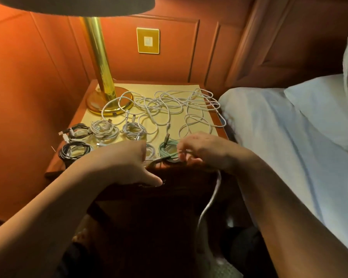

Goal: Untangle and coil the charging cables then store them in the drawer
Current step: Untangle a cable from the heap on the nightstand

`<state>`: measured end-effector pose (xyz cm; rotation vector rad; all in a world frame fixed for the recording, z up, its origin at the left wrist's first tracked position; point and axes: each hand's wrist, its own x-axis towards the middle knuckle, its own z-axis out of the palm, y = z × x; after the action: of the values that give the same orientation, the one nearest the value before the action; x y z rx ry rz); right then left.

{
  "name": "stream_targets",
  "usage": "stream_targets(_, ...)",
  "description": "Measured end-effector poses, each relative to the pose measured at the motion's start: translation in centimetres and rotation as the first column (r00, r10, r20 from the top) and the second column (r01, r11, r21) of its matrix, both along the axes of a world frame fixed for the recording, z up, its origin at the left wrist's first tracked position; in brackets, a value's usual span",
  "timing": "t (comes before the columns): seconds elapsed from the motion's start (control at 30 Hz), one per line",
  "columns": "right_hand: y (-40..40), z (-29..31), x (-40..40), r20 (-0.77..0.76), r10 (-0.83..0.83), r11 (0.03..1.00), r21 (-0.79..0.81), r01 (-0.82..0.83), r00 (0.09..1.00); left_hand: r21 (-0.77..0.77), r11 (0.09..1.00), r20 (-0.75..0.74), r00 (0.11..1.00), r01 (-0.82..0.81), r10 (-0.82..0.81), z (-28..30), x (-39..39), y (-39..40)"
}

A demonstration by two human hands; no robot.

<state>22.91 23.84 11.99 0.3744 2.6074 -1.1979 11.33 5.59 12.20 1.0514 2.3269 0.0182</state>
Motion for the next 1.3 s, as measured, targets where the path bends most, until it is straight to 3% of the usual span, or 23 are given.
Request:
stream_targets(0.03, -0.8, -0.3, 0.1, -0.004, 0.035, 0.991, 0.128, -0.034, 0.999, 0.105, 0.994, 0.02, 1.0, -0.015, 0.013, 0.0, 0.1, -0.3)
stream_targets(0.13, -2.7, -1.3, 0.5, 0.029, 0.064, 0.957, 0.283, -0.069, 0.998, 0.315, 0.941, 0.082, 0.984, 0.125, -0.159, -1.1, 1.4, 0.1)
stream_targets(0.23, -3.4, -2.1, 1.1, -0.03, 0.008, 0.958, 0.288, 0.001, 1.0, 0.41, 0.881, 0.091, 0.95, 0.237, -0.298, -2.6, 1.6, 0.9)
stream_targets(0.33, -2.5, -2.5, 1.5, -0.176, -0.155, 0.986, 0.028, 0.163, 0.972, 0.48, 0.874, 0.345, 0.902, 0.068, -0.26, -3.6, 0.8, 1.0)
stream_targets(0.43, -1.0, -2.4, 1.8, -0.209, -0.168, 0.984, 0.023, 0.176, 0.963, 0.575, 0.796, 0.631, 0.722, -0.189, -0.284, -3.9, -0.2, 0.9)
stream_targets(0.5, 0.1, -2.6, 2.0, -0.248, -0.176, 0.984, -0.058, 0.167, 0.953, 0.537, 0.824, 0.716, 0.615, -0.183, -0.33, -4.2, -0.4, 1.1)
stream_targets(0.57, 1.0, -2.9, 2.0, -0.271, -0.188, 0.973, -0.183, 0.141, 0.944, 0.51, 0.848, 0.739, 0.577, -0.145, -0.346, -4.8, 0.4, 1.5)
stream_targets(0.6, 1.3, -3.1, 1.9, -0.273, -0.201, 0.963, -0.233, 0.138, 0.941, 0.521, 0.829, 0.755, 0.562, -0.202, -0.337, -5.2, 0.9, 1.8)
stream_targets(0.67, 1.8, -3.4, 1.7, -0.285, -0.225, 0.945, -0.298, 0.137, 0.932, 0.495, 0.731, 0.844, 0.46, -0.47, -0.276, -5.8, 1.7, 2.6)
stream_targets(0.73, 1.8, -3.6, 1.3, -0.304, -0.227, 0.943, -0.305, 0.131, 0.925, 0.353, 0.611, 0.935, 0.294, -0.708, -0.2, -5.9, 1.9, 3.2)
stream_targets(0.77, 1.6, -3.8, 1.1, -0.32, -0.217, 0.953, -0.274, 0.129, 0.922, 0.284, 0.608, 0.958, 0.24, -0.742, -0.155, -5.7, 1.8, 3.4)
stream_targets(0.87, 0.6, -4.6, 0.5, -0.389, -0.209, 0.969, -0.206, 0.137, 0.897, 0.134, 0.717, 0.99, 0.119, -0.685, -0.072, -5.2, 1.7, 3.6)
stream_targets(0.97, -0.3, -5.0, 0.0, -0.38, -0.285, 0.941, -0.283, 0.183, 0.88, 0.068, 0.684, 0.979, -0.085, -0.726, -0.187, -4.9, 1.8, 3.6)
stream_targets(1.07, -1.4, -5.1, -0.4, -0.178, -0.361, 0.822, -0.524, 0.222, 0.916, 0.067, 0.665, 0.866, -0.288, -0.743, -0.409, -4.7, 1.8, 3.7)
stream_targets(1.13, -2.0, -5.3, -0.4, -0.097, -0.336, 0.773, -0.597, 0.215, 0.937, 0.095, 0.581, 0.804, -0.282, -0.808, -0.524, -4.4, 1.7, 3.7)
stream_targets(1.23, -3.5, -4.8, -0.2, -0.008, -0.26, 0.79, -0.577, 0.208, 0.965, 0.062, 0.3, 0.812, -0.127, -0.952, -0.569, -3.0, 0.9, 3.8)
stream_targets(1.3, -4.2, -4.6, -0.1, -0.088, -0.193, 0.861, -0.493, 0.125, 0.977, 0.062, 0.128, 0.832, -0.02, -0.99, -0.554, -2.4, -0.3, 3.7)
